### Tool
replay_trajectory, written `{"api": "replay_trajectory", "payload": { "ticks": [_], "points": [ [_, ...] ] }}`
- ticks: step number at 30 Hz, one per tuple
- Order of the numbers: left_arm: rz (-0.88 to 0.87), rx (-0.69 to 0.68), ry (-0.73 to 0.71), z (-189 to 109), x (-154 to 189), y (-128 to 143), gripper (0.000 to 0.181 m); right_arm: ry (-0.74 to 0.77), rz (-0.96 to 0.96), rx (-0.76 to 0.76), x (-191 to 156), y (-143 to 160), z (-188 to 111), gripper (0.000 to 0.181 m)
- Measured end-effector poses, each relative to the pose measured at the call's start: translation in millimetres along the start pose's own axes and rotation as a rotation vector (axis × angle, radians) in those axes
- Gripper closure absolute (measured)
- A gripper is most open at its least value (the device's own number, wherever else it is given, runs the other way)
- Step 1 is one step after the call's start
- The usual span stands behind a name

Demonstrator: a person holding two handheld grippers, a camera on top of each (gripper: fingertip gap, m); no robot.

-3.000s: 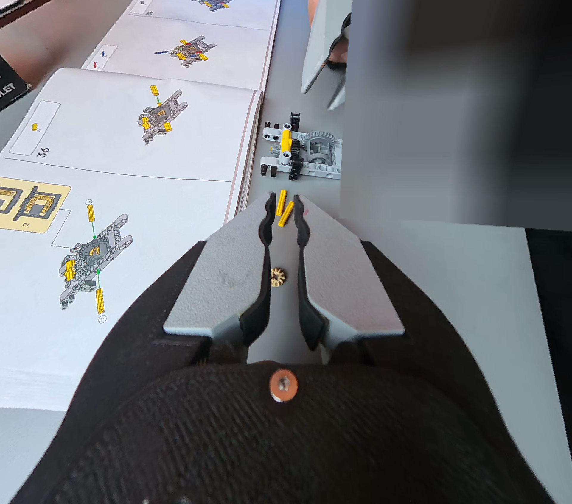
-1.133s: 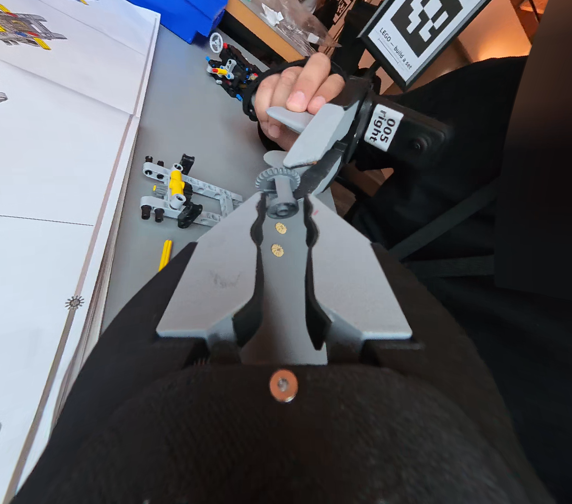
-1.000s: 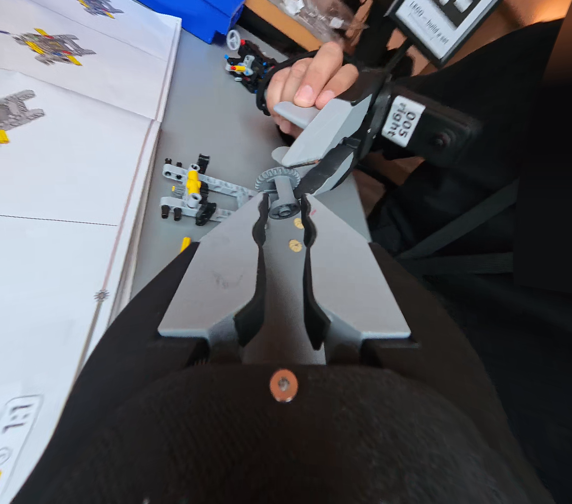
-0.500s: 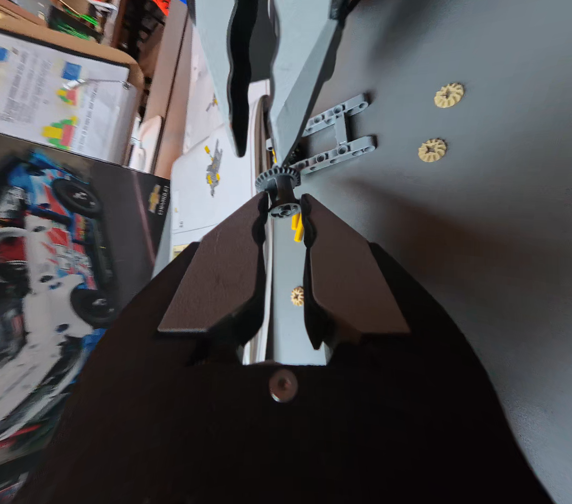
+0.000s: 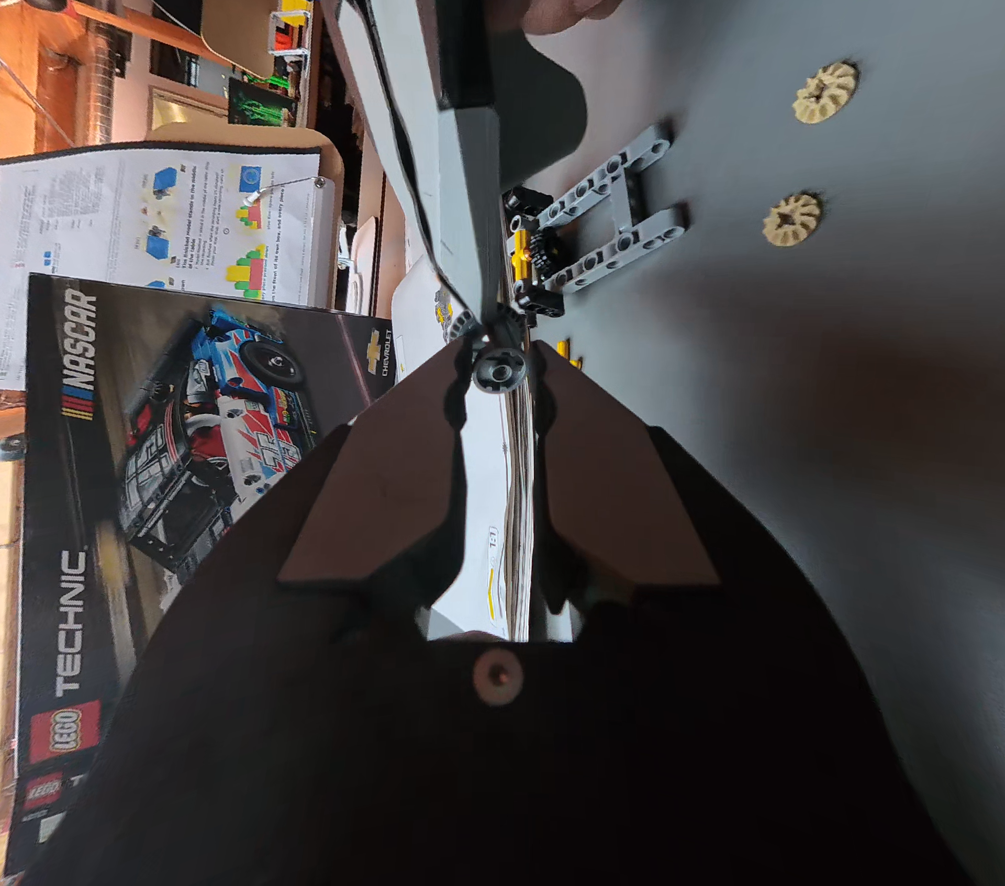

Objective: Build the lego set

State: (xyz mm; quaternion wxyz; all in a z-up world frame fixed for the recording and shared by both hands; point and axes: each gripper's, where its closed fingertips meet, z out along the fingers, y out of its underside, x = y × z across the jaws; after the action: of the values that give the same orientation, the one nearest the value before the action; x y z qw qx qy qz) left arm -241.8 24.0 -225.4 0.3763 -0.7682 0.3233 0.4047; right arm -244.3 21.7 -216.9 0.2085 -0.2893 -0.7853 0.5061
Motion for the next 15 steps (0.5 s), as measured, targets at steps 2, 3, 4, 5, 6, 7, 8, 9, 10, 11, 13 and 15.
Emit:
{"api": "replay_trajectory", "payload": {
  "ticks": [2, 3, 4, 5, 6, 7, 8, 9, 10, 11, 13, 15],
  "points": [
    [-0.010, 0.024, 0.007, -1, 1, -4, 0.163, 0.006, -0.014, -0.012, 1, 1, 0, 0.181],
    [-0.034, 0.046, 0.016, -2, 1, -7, 0.163, 0.004, -0.018, -0.008, 1, 1, -1, 0.181],
    [-0.064, 0.069, 0.030, -3, 1, -10, 0.164, -0.001, -0.016, 0.000, 1, 0, -1, 0.181],
    [-0.108, 0.099, 0.055, -5, 2, -13, 0.166, -0.008, -0.016, 0.007, 1, -1, -2, 0.181],
    [-0.161, 0.125, 0.084, -6, 1, -14, 0.168, -0.011, -0.021, 0.011, 1, -1, -3, 0.181],
    [-0.221, 0.152, 0.117, -8, 1, -15, 0.170, -0.007, -0.032, 0.013, 2, 0, -3, 0.181],
    [-0.291, 0.188, 0.160, -10, 0, -17, 0.171, -0.003, -0.044, 0.014, 3, 0, -4, 0.181],
    [-0.362, 0.221, 0.197, -13, -3, -18, 0.170, -0.004, -0.055, 0.021, 3, -1, -5, 0.181],
    [-0.427, 0.249, 0.226, -15, -7, -17, 0.165, -0.007, -0.065, 0.030, 2, -2, -5, 0.181],
    [-0.484, 0.275, 0.252, -17, -11, -15, 0.157, -0.010, -0.077, 0.038, 2, -3, -6, 0.181],
    [-0.593, 0.295, 0.315, -16, -14, -8, 0.149, -0.014, -0.112, 0.056, 0, -5, -6, 0.181],
    [-0.699, 0.320, 0.413, -16, -11, -7, 0.138, -0.043, -0.136, 0.075, -5, -8, -7, 0.181]
  ]
}}
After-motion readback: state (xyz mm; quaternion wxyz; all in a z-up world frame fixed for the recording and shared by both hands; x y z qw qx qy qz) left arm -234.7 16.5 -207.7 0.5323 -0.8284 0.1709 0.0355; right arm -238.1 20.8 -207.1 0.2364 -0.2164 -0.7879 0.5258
